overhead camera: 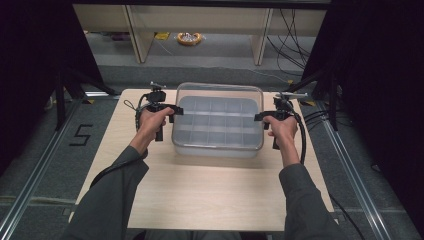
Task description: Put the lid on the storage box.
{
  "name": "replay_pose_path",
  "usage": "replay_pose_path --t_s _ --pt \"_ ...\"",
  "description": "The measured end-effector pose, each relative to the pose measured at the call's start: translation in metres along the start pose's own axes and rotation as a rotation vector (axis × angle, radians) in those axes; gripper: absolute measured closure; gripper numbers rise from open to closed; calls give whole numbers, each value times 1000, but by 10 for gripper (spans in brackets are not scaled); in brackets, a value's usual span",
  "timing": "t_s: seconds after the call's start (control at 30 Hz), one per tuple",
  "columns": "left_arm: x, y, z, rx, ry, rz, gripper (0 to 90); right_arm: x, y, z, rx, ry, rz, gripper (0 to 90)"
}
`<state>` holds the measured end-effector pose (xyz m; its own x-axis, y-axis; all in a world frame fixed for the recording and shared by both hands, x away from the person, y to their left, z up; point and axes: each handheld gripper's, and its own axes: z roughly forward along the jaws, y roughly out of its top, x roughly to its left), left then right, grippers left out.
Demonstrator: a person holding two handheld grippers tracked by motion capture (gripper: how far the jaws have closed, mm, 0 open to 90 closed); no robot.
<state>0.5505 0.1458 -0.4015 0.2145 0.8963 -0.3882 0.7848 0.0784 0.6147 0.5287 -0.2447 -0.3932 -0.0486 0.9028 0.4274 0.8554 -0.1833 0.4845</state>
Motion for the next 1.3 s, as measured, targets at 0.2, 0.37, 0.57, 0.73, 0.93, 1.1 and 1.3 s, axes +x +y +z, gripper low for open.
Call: replay_pose_path --t_s 0.2,0.37,0.57,0.73,0.93,1.1,1.3 --pt "1 -2 4 -1 16 5 537 -5 0 9 -25 -6 -54 556" --pt "3 -4 8 4 18 -6 530 -1 0 11 -12 -23 -8 556" --pt "4 -7 12 15 27 -13 521 -6 0 19 -34 -22 -51 555" --pt "6 -8 15 16 26 -25 518 -3 0 19 -9 -68 -21 554" --pt "6 -10 20 23 36 -28 514 -9 -3 26 -33 -31 -9 550" --pt "6 -11 24 25 44 -27 514 -7 -4 27 -5 -77 24 548" --pt "6 -14 28 28 46 -24 512 -9 -5 30 -10 -49 36 525"
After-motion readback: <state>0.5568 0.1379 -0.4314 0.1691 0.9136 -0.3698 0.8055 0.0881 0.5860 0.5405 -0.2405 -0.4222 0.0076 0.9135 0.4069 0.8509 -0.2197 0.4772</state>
